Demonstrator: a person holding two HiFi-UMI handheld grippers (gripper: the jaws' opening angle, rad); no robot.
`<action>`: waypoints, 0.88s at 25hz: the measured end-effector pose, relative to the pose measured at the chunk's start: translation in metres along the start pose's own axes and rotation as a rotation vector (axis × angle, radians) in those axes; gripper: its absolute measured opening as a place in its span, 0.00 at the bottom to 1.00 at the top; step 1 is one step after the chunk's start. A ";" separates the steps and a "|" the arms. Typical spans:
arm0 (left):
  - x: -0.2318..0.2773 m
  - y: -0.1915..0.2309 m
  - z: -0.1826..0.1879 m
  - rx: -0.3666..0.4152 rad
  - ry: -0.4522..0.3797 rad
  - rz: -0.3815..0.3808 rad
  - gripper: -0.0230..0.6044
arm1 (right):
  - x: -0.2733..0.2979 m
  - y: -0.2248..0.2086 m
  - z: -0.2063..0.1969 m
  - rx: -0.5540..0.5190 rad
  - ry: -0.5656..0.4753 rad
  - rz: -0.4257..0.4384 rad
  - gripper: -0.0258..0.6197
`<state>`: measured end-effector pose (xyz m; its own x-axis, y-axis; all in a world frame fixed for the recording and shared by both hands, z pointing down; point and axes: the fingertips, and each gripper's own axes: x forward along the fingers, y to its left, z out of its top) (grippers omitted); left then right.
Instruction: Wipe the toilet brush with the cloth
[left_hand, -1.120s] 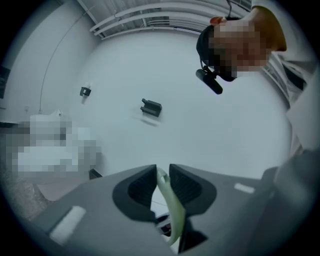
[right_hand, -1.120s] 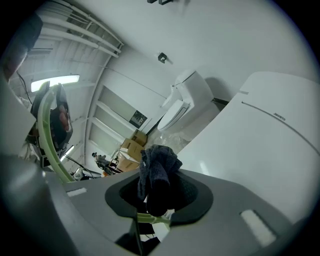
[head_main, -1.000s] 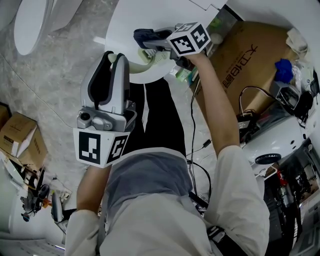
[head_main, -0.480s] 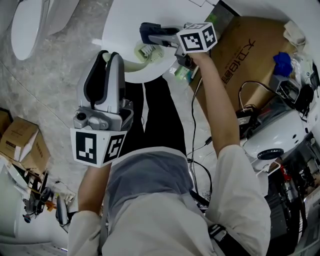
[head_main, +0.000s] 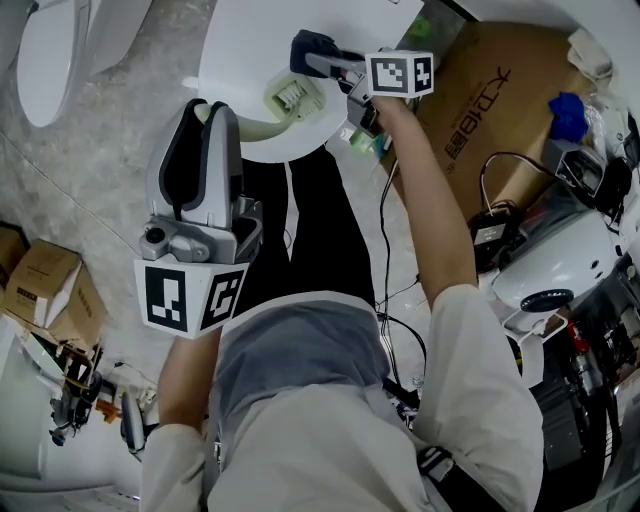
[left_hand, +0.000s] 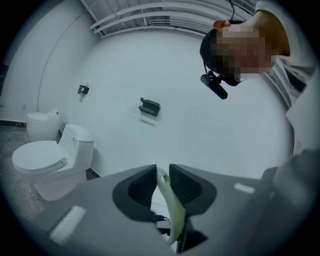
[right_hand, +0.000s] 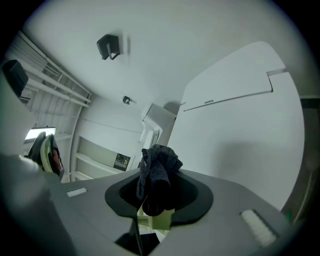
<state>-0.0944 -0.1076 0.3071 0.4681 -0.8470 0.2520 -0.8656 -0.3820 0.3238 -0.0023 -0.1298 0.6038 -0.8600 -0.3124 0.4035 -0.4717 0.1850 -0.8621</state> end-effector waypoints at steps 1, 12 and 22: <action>0.000 0.000 0.000 0.000 0.000 0.001 0.04 | 0.000 -0.004 -0.001 0.019 -0.010 -0.009 0.21; 0.003 -0.001 -0.001 -0.006 0.002 0.011 0.04 | 0.007 -0.040 -0.012 0.124 -0.076 -0.100 0.22; 0.001 -0.003 0.000 -0.010 -0.007 0.010 0.04 | 0.001 -0.034 -0.017 -0.286 0.008 -0.225 0.22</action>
<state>-0.0913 -0.1076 0.3064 0.4583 -0.8533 0.2486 -0.8683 -0.3701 0.3304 0.0096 -0.1204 0.6390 -0.7295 -0.3677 0.5767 -0.6836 0.3662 -0.6313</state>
